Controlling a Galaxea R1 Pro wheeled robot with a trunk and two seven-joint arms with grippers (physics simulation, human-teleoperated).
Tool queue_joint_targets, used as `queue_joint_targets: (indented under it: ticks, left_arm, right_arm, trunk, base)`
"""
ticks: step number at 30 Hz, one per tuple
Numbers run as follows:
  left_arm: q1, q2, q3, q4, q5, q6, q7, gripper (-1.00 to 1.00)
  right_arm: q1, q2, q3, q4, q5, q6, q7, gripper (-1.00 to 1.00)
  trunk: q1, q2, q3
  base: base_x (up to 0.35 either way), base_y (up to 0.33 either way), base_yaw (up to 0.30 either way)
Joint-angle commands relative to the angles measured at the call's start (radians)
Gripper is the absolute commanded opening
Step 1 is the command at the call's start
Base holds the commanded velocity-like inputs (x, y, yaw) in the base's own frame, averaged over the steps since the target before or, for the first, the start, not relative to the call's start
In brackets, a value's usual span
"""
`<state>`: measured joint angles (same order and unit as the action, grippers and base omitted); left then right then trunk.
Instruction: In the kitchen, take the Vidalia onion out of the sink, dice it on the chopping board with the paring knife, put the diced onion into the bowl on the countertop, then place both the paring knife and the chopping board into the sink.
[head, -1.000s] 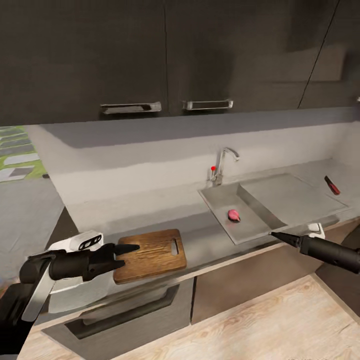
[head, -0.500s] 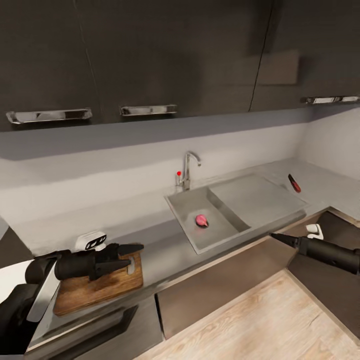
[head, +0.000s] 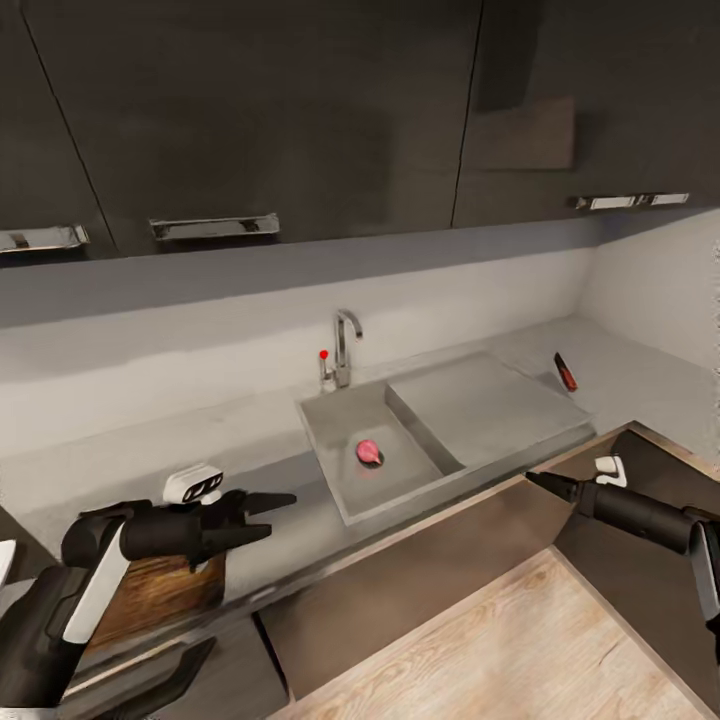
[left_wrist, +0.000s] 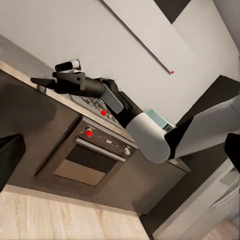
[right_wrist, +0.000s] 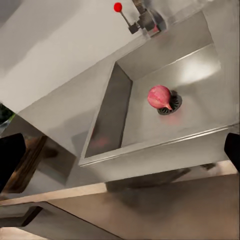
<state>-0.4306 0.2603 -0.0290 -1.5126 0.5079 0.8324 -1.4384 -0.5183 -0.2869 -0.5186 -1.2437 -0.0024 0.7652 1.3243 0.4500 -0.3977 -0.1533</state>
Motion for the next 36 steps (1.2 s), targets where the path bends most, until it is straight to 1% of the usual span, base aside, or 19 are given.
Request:
queue_joint_targets:
  ticks: [1,2,4,5,7,9,12,15,17,21,25,26,27,28,29,30,34,36]
  left_arm:
    - [-0.007,-0.005,0.004,0.006,-0.001,0.016,0.005,1.00]
    - [-0.012,-0.010,0.010,0.011,-0.007,0.022,0.011,1.00]
    - [-0.024,-0.013,0.021,0.023,-0.018,0.026,0.022,1.00]
    - [-0.020,-0.007,0.025,0.028,-0.012,0.020,0.016,1.00]
    - [-0.008,0.003,0.013,0.039,-0.001,0.009,0.005,1.00]
    - [0.003,0.004,0.004,0.051,0.010,-0.003,-0.006,1.00]
    - [0.019,0.005,0.003,0.054,0.027,-0.019,-0.023,1.00]
    - [0.019,0.005,0.004,0.054,0.044,-0.036,-0.031,1.00]
    - [0.020,0.005,0.011,0.055,0.055,-0.047,-0.026,1.00]
    - [0.021,0.005,0.034,0.056,0.053,-0.052,-0.025,1.00]
    - [0.021,0.005,0.039,0.057,0.054,-0.051,-0.008,1.00]
    - [0.021,0.005,0.040,0.057,0.054,-0.051,-0.003,1.00]
    - [0.020,0.005,0.040,0.057,0.055,-0.051,0.021,1.00]
    - [0.020,0.005,0.041,0.057,0.055,-0.050,0.026,1.00]
    - [0.020,0.004,0.041,0.057,0.055,-0.050,0.037,1.00]
    - [0.020,0.004,0.041,0.057,0.056,-0.050,0.043,1.00]
    - [0.020,0.004,0.041,0.058,0.057,-0.050,0.051,1.00]
    - [0.020,0.004,0.041,0.058,0.057,-0.050,0.054,1.00]
  right_arm:
    - [-0.007,0.006,0.005,0.006,-0.006,0.004,-0.002,1.00]
    - [-0.012,0.011,0.010,0.011,-0.012,0.003,-0.005,1.00]
    - [-0.024,0.015,0.022,0.022,-0.023,0.003,-0.005,1.00]
    - [-0.022,0.012,0.016,0.016,-0.017,0.006,0.001,1.00]
    - [-0.011,0.012,0.004,0.005,-0.006,0.012,0.010,1.00]
    - [-0.009,0.012,-0.007,-0.006,0.005,0.019,0.011,1.00]
    - [-0.008,0.009,-0.024,-0.023,0.001,0.036,0.010,1.00]
    - [-0.008,0.011,-0.040,-0.040,0.007,0.053,0.003,1.00]
    - [0.003,0.000,-0.052,-0.051,0.018,0.057,-0.008,1.00]
    - [0.007,-0.002,-0.033,-0.073,0.041,0.076,-0.015,1.00]
    - [0.008,0.008,-0.011,-0.096,0.063,0.099,-0.029,1.00]
    - [0.008,0.011,-0.011,-0.101,0.068,0.105,-0.034,1.00]
    - [0.008,0.012,-0.013,-0.225,0.230,0.165,-0.069,1.00]
    - [0.008,0.013,-0.014,-0.229,0.230,0.167,-0.083,1.00]
    - [0.008,0.014,-0.013,-0.235,0.232,0.173,-0.129,1.00]
    - [0.008,0.015,-0.011,-0.236,0.231,0.174,-0.157,1.00]
    - [0.008,0.015,-0.001,-0.243,0.224,0.167,-0.199,1.00]
    - [0.008,0.016,0.000,-0.248,0.223,0.143,-0.214,1.00]
  trunk:
    - [0.000,-0.002,-0.002]
    - [0.000,-0.002,-0.002]
    - [0.000,-0.002,-0.002]
    - [0.000,-0.002,-0.002]
    - [0.000,-0.002,-0.002]
    - [0.000,-0.002,-0.002]
    - [0.000,-0.002,-0.002]
    - [0.000,-0.002,-0.002]
    - [0.000,-0.002,-0.002]
    - [0.000,-0.002,-0.002]
    - [0.000,-0.002,-0.002]
    - [0.000,-0.002,-0.002]
    - [0.000,-0.002,-0.002]
    - [0.000,-0.002,-0.002]
    - [0.000,-0.002,-0.002]
    - [0.000,-0.002,-0.002]
    - [0.000,-0.002,-0.002]
    - [0.000,-0.002,-0.002]
  base:
    - [0.000,0.000,0.000]
    - [0.000,0.000,0.000]
    - [0.000,0.000,0.000]
    - [0.000,0.000,0.000]
    - [0.000,-0.010,0.000]
    - [0.000,-0.127,0.000]
    - [0.000,-0.254,0.000]
    - [0.000,-0.314,0.000]
    - [0.000,-0.340,0.000]
    - [0.000,-0.342,0.000]
    - [0.000,-0.342,0.000]
    - [0.000,-0.342,0.000]
    - [0.000,-0.342,0.000]
    - [0.000,-0.342,0.000]
    - [0.000,-0.342,0.000]
    - [0.000,-0.342,0.000]
    - [0.000,-0.342,0.000]
    - [0.000,-0.342,0.151]
